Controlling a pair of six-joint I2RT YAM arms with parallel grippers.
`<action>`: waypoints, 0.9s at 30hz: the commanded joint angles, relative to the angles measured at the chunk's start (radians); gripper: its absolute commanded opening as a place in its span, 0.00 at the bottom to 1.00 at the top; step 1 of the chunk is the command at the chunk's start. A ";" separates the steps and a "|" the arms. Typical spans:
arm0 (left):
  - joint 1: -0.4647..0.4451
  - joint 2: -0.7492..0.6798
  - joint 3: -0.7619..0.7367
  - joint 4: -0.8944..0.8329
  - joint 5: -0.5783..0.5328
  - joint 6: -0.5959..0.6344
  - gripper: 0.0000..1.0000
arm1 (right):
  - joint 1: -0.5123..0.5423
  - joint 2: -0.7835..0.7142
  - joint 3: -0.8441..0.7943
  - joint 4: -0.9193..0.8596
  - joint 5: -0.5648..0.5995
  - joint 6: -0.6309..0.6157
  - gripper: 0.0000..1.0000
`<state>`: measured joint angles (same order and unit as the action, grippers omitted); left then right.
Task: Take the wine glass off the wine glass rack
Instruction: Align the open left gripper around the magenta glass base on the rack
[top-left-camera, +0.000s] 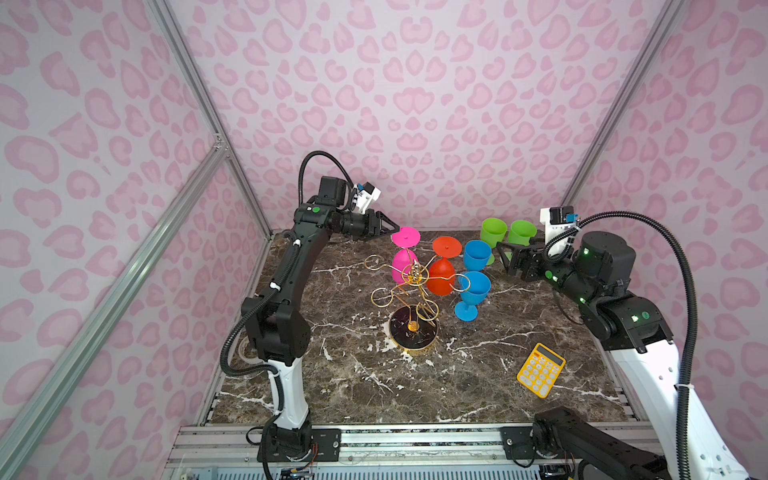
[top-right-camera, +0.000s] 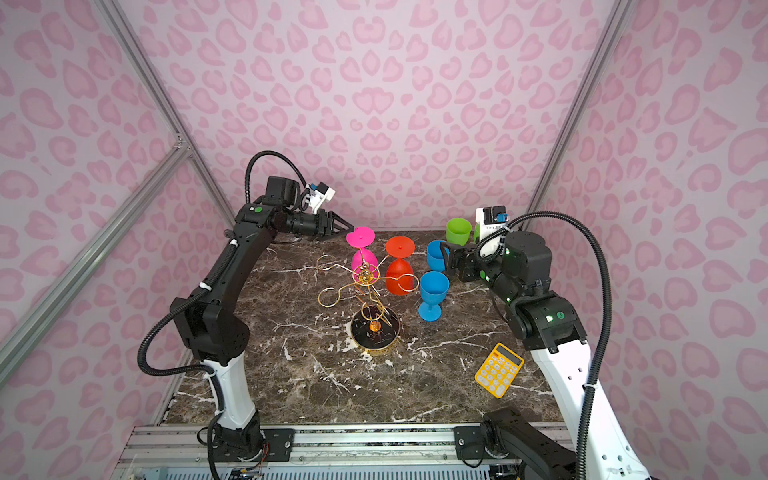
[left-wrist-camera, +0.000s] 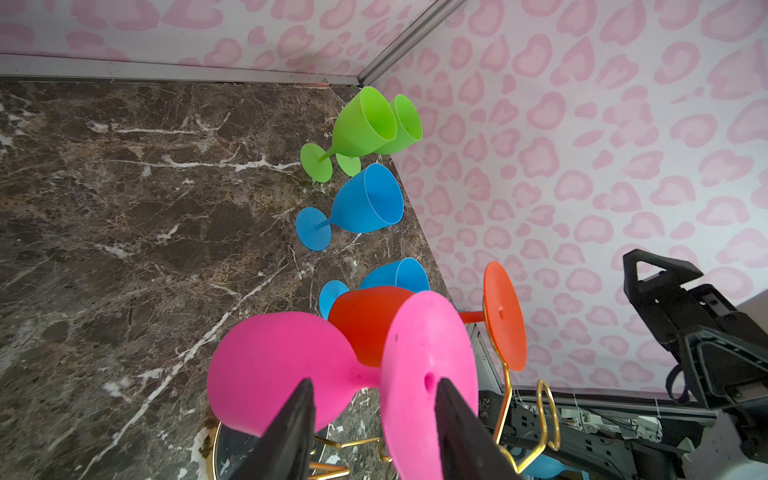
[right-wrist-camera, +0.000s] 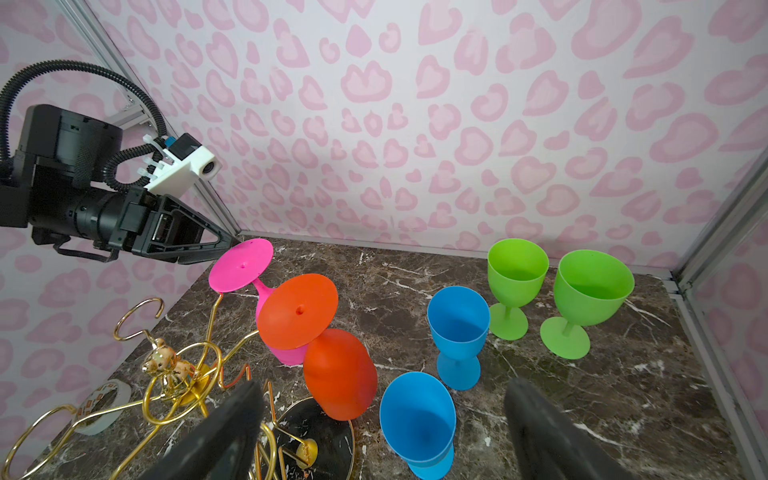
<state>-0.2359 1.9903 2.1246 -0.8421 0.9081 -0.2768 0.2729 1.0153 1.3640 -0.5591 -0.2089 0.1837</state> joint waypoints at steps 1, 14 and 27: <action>-0.002 0.003 0.011 -0.018 -0.011 0.024 0.47 | 0.000 -0.001 -0.007 0.021 -0.004 0.003 0.92; -0.003 -0.003 0.015 -0.013 0.000 0.022 0.29 | 0.001 -0.006 -0.012 0.024 -0.004 0.005 0.92; -0.002 -0.011 0.015 -0.008 0.012 0.010 0.22 | 0.001 -0.017 -0.013 0.025 -0.007 0.008 0.93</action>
<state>-0.2375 1.9903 2.1288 -0.8433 0.8986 -0.2665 0.2729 1.0008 1.3556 -0.5484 -0.2092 0.1890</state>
